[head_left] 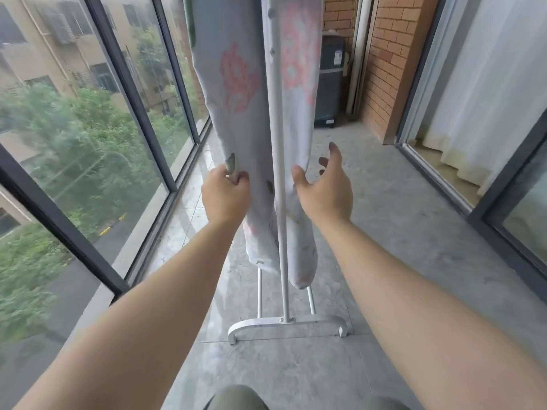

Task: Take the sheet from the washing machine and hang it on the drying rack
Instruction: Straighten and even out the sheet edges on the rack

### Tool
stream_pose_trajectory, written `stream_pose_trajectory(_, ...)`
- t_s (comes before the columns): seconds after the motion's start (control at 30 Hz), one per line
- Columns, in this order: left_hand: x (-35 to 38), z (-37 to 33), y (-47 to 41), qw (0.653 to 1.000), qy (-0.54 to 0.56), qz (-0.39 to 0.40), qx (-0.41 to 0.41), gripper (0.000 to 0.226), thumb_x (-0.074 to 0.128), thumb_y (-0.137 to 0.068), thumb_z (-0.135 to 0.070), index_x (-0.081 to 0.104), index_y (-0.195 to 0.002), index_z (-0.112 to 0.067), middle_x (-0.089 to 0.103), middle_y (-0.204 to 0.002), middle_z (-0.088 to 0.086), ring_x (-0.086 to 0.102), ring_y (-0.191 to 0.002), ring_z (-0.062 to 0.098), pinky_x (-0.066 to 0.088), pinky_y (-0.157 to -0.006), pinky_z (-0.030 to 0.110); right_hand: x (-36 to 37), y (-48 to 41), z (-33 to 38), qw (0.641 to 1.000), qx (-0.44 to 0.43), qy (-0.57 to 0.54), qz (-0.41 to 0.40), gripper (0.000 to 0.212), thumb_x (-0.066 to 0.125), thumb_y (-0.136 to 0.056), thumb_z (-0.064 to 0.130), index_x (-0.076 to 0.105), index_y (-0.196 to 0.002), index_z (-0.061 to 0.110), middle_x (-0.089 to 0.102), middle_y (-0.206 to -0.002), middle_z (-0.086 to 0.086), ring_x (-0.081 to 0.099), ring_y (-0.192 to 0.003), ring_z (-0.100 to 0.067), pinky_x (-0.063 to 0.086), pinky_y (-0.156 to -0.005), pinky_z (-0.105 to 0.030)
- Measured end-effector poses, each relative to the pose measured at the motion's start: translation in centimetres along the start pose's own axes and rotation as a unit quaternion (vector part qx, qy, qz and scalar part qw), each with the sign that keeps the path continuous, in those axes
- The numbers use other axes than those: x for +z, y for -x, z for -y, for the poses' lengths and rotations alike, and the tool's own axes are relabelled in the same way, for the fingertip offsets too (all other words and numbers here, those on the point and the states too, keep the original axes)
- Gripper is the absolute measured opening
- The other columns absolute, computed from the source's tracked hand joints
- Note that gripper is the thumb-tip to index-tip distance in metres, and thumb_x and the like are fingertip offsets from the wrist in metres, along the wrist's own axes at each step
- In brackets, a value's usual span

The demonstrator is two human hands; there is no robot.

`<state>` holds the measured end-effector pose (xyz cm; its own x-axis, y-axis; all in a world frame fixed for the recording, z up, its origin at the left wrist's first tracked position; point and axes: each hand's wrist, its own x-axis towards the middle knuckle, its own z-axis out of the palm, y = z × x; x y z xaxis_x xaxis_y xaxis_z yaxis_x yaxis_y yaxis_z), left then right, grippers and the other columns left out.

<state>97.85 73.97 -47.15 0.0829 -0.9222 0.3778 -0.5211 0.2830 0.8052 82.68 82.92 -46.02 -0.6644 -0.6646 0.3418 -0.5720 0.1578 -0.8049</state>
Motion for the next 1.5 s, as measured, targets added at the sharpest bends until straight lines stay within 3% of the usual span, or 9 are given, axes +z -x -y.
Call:
stream_pose_trajectory(0.23,5.7,8.3,6.1,0.987,0.019,0.131,-0.087,0.015,0.064,-0.085,-0.031,0.06,-0.096,-0.021,0.065,-0.083,-0.006,0.063,-0.084,0.022,0.053,-0.072,0.036,6.4,4.3,-7.4,0.976,0.147,-0.021,0.158,0.094,0.057,-0.077,0.06,0.022,-0.157,0.026,0.063,-0.133,0.001,0.065,-0.113,-0.027,0.055,-0.093,-0.042)
stream_pose_trajectory(0.37,7.7,11.8,7.8,0.972,-0.052,0.198,-0.117,0.014,0.053,-0.096,-0.025,0.058,-0.091,-0.014,0.058,-0.074,-0.002,0.055,-0.069,0.018,0.039,-0.053,0.027,9.0,4.8,-10.6,0.941,0.261,-0.037,0.212,0.055,0.059,-0.082,0.053,0.057,-0.128,0.023,0.07,-0.108,0.001,0.067,-0.091,-0.023,0.057,-0.08,-0.035)
stream_pose_trajectory(0.47,8.7,13.9,9.0,0.965,-0.091,0.211,-0.127,0.023,0.044,-0.102,-0.021,0.055,-0.085,-0.009,0.055,-0.073,0.002,0.052,-0.064,0.019,0.036,-0.049,0.027,10.7,6.0,-13.2,0.924,0.306,-0.023,0.227,0.032,0.052,-0.099,0.041,0.062,-0.119,0.018,0.066,-0.097,-0.002,0.062,-0.076,-0.023,0.05,-0.059,-0.028)
stream_pose_trajectory(0.63,9.1,16.0,12.0,0.966,-0.036,0.218,-0.136,0.015,0.039,-0.101,-0.009,0.048,-0.11,-0.017,0.053,-0.09,-0.005,0.046,-0.071,0.003,0.032,-0.053,0.021,12.9,9.2,-17.6,0.937,0.294,0.011,0.19,0.037,0.039,-0.106,0.032,0.059,-0.121,0.005,0.068,-0.116,-0.018,0.066,-0.103,-0.038,0.056,-0.088,-0.044)
stream_pose_trajectory(0.83,8.5,17.4,14.4,0.96,0.007,0.204,-0.192,0.022,0.053,-0.089,-0.006,0.043,-0.105,-0.017,0.059,-0.088,0.002,0.051,-0.07,0.014,0.042,-0.055,0.027,12.1,11.4,-20.5,0.937,0.302,0.038,0.174,0.023,0.036,-0.107,0.021,0.037,-0.123,0.005,0.057,-0.106,-0.012,0.055,-0.084,-0.028,0.042,-0.068,-0.035)
stream_pose_trajectory(0.97,9.8,19.8,14.9,0.959,-0.057,0.21,-0.18,0.006,0.053,-0.088,-0.006,0.052,-0.091,-0.011,0.063,-0.083,0.007,0.05,-0.064,0.016,0.038,-0.052,0.029,11.7,11.9,-21.7,0.945,0.268,0.07,0.175,0.012,0.038,-0.101,0.004,0.036,-0.111,0.009,0.053,-0.092,-0.007,0.053,-0.07,-0.018,0.04,-0.056,-0.03)
stream_pose_trajectory(1.13,10.9,21.8,16.3,0.944,-0.014,0.2,-0.263,0.024,0.042,-0.093,0.001,0.06,-0.09,-0.014,0.065,-0.089,0.003,0.058,-0.071,0.018,0.045,-0.054,0.027,11.2,12.9,-23.1,0.948,0.254,0.085,0.169,0.012,0.042,-0.102,0.006,0.049,-0.111,0.01,0.057,-0.094,-0.006,0.052,-0.068,-0.019,0.032,-0.048,-0.024)
stream_pose_trajectory(1.27,12.0,22.8,16.0,0.836,0.236,0.169,-0.467,0.017,0.041,-0.1,0.001,0.053,-0.102,-0.011,0.061,-0.103,0.008,0.071,-0.095,0.025,0.06,-0.082,0.039,11.5,12.9,-23.7,0.949,0.253,0.085,0.169,0.022,0.037,-0.107,0.015,0.058,-0.112,0.008,0.058,-0.097,-0.006,0.051,-0.076,-0.021,0.033,-0.054,-0.026)
stream_pose_trajectory(1.5,13.2,24.5,16.6,0.651,0.462,0.142,-0.585,0.027,0.055,-0.099,-0.007,0.058,-0.124,0.001,0.068,-0.105,0.009,0.053,-0.056,0.01,0.044,-0.046,0.02,13.5,13.9,-25.6,0.934,0.313,-0.108,0.137,0.011,0.038,-0.107,0.023,0.048,-0.111,0.021,0.064,-0.11,-0.002,0.074,-0.074,-0.019,0.061,-0.066,-0.042)
